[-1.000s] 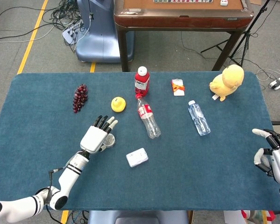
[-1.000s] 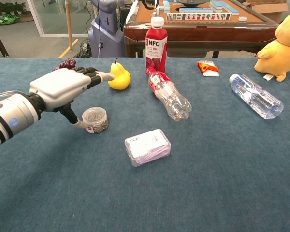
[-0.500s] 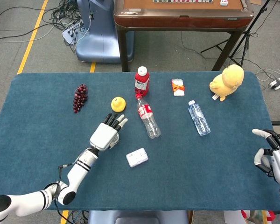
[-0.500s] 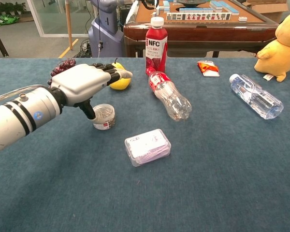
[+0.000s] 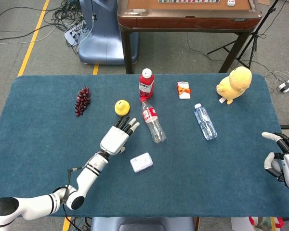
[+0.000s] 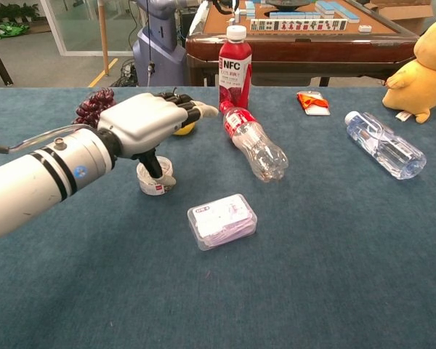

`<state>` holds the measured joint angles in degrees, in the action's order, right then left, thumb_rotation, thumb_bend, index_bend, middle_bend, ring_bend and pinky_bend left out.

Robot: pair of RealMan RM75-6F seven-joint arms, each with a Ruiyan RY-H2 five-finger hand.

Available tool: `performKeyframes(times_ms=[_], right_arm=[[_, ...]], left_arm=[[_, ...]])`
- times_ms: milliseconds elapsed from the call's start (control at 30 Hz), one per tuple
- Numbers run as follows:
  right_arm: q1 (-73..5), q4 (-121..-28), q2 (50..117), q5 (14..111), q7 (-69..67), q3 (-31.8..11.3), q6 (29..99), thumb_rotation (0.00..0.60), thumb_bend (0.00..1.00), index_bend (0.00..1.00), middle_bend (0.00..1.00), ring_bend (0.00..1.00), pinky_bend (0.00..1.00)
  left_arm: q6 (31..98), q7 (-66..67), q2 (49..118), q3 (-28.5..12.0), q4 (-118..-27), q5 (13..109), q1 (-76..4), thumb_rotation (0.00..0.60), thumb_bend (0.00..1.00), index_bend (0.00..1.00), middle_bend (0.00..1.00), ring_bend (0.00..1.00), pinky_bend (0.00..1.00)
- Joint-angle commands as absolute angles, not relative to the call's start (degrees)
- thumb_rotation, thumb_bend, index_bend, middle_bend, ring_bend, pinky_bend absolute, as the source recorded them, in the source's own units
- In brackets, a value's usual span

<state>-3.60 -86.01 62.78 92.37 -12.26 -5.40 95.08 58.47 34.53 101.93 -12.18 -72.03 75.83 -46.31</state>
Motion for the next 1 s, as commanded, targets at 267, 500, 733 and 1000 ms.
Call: performKeyframes(times_ms=[267,500,733,1000], right_arm=[[-3.66,-86.14,62.94,92.88,-11.79,-5.19,95.10,0.600,0.15,0.35,0.29,0.19,0.28],[-3.74,-86.03,63.19,92.73,-11.41,-5.25,94.94,0.600,0.15,0.35,0.29,0.19,0.28],[-3.83,-85.87,63.17,92.23,-11.59,-5.39,94.54,0.600,0.15,0.35,0.29,0.19,0.28],[-3.65,-85.98,62.96,92.41,-12.00,-5.38,94.97,0.600,0.15,0.35,0.29,0.19,0.28]], left_arm=[[61.99,38.54,95.77,-8.66,-81.04,75.33,-42.53,0.600,0.00,0.00,0.00,0.00,0.06],[60.66,39.46,95.68,-9.56,-78.02,71.29,-42.55,0.600,0.00,0.00,0.00,0.00,0.06],[58.92,39.72,97.23,-9.92,-73.81,69.36,-43.77,0.600,0.00,0.00,0.00,0.00,0.06],[58.29,40.59,99.57,-10.90,-70.64,68.28,-45.68,0.600,0.00,0.00,0.00,0.00,0.06]])
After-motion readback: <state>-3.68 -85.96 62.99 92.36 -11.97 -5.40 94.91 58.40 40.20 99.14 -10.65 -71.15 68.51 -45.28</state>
